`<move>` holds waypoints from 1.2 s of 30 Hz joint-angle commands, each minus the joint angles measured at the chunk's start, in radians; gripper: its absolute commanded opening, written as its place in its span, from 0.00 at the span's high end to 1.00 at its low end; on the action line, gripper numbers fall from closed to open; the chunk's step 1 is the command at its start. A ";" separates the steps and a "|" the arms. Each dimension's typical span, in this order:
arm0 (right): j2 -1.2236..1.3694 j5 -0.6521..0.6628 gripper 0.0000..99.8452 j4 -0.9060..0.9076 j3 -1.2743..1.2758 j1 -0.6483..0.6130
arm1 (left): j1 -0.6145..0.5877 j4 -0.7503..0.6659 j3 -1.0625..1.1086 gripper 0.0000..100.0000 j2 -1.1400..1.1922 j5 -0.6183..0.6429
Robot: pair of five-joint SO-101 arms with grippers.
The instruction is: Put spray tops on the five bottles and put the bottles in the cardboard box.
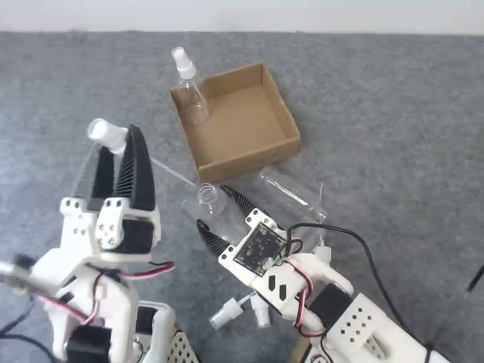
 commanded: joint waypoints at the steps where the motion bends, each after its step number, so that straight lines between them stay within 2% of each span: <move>1: -0.018 0.021 0.90 -0.024 -0.009 -0.007 | 0.020 -0.028 0.001 0.99 -0.005 -0.038; 10: -0.018 0.032 0.90 -0.024 -0.009 -0.007 | 0.025 -0.026 0.012 0.99 -0.002 -0.038; 15: -0.018 0.032 0.90 -0.024 -0.009 -0.007 | 0.075 -0.026 0.047 0.99 -0.005 -0.043; 22: -0.025 0.032 0.90 -0.024 -0.009 -0.002 | 0.140 -0.023 0.091 0.99 -0.005 -0.132; 29: -0.025 0.032 0.90 -0.022 -0.009 -0.001 | 0.196 0.086 0.053 0.98 -0.005 -0.212; 36: -0.025 0.032 0.90 -0.016 -0.008 -0.001 | 0.190 0.137 0.042 0.85 -0.003 -0.207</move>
